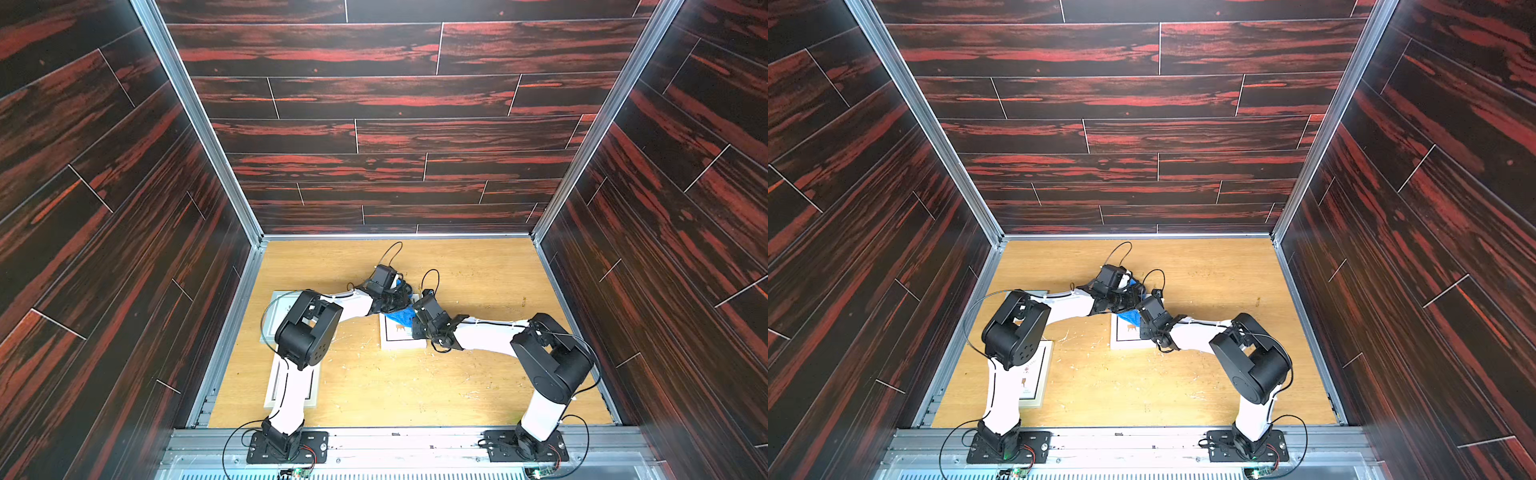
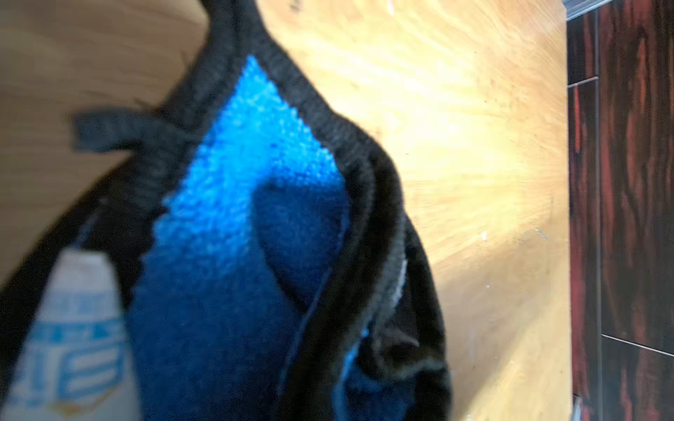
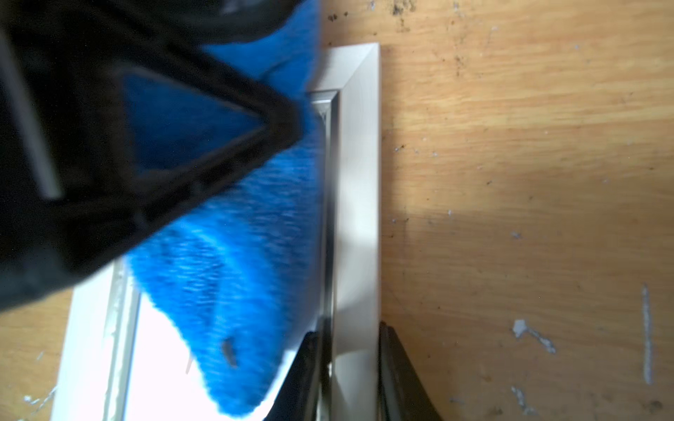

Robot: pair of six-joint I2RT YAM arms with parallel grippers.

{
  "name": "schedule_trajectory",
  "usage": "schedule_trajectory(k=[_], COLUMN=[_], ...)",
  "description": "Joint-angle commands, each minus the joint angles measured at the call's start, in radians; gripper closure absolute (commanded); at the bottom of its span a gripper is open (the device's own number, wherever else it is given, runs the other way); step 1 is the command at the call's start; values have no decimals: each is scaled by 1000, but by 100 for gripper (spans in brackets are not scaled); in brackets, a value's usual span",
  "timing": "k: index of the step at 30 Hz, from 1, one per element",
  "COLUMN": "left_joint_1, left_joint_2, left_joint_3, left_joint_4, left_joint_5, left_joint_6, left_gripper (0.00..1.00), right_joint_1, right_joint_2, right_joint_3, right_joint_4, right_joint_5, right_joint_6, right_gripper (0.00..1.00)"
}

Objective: Wipe the picture frame with a cloth
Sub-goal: Wipe the dirt from the picture frame.

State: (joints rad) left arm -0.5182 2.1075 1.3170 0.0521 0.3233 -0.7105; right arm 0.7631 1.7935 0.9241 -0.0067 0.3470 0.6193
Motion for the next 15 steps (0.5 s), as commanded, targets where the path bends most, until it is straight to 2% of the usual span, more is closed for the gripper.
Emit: schedule_trajectory(k=[1,3,9,12,15], left_joint_1=[56,45,-20,5,69], left_joint_2=[-46,-45,46,39,-6], left_joint_3=[-64,-59,80,61,-14], left_joint_4=[-100,-89,-101,-106,-109], left_joint_5=[-155,-136,-79,-86,-98], left_joint_6=[45,34,3,1,19], left_gripper=[97,97,97,97,97], right_joint_1=[0,-1,1,0,0], right_joint_2=[-9,-1,9,8,8], right_joint_3=[-18,-15,-4,-7,-11], right_joint_4=[-89,-83,-83,-88,-87], right_joint_5=[34,24,16,23,30], right_joint_6=[4,7,7,7,10], right_gripper=[100,100,100,100,100])
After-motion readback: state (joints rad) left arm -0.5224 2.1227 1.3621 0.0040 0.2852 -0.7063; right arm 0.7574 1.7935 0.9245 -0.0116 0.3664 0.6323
